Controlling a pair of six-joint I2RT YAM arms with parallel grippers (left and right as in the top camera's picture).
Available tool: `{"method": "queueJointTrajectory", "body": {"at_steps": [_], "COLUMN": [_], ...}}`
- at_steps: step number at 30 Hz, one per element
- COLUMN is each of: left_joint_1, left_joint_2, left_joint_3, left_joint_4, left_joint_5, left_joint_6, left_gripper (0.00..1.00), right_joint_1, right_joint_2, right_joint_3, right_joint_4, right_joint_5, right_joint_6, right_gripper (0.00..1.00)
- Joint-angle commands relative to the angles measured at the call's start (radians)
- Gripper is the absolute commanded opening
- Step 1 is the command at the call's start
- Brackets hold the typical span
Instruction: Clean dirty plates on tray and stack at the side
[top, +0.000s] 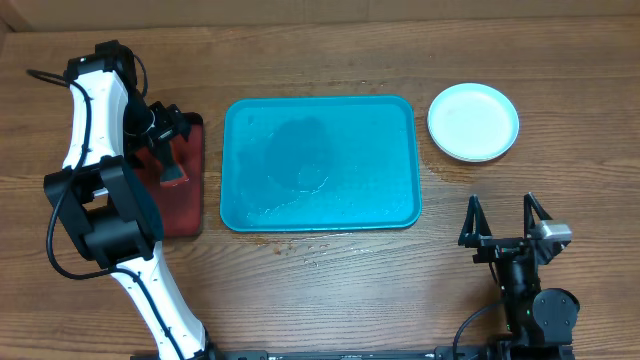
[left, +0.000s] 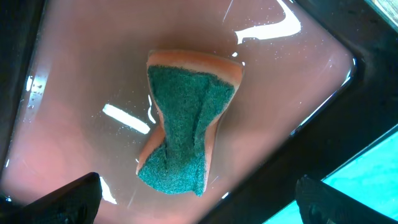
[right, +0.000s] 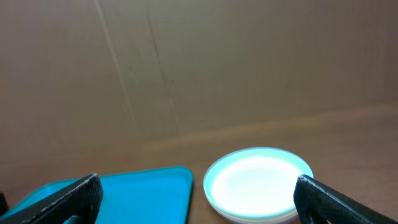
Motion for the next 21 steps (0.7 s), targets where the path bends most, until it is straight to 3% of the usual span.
{"method": "queueJointTrajectory", "body": {"at_steps": [1, 21], "left_joint_1": [-0.003, -0.005], "left_joint_2": [-0.007, -0.007], "left_joint_3": [0.019, 0.019], "left_joint_4": [0.001, 0.001], "left_joint_5": [0.001, 0.001], "left_joint_6": [-0.002, -0.002], "left_gripper": [1.00, 1.00], "right_joint_1": [-0.014, -0.035], "right_joint_2": [-0.009, -0.008], "right_joint_3": [-0.011, -0.011], "right_joint_4": [-0.052, -0.079], "right_joint_5": [0.001, 0.001], "right_joint_6": [-0.051, -0.047], "right_gripper": [1.00, 1.00]}}
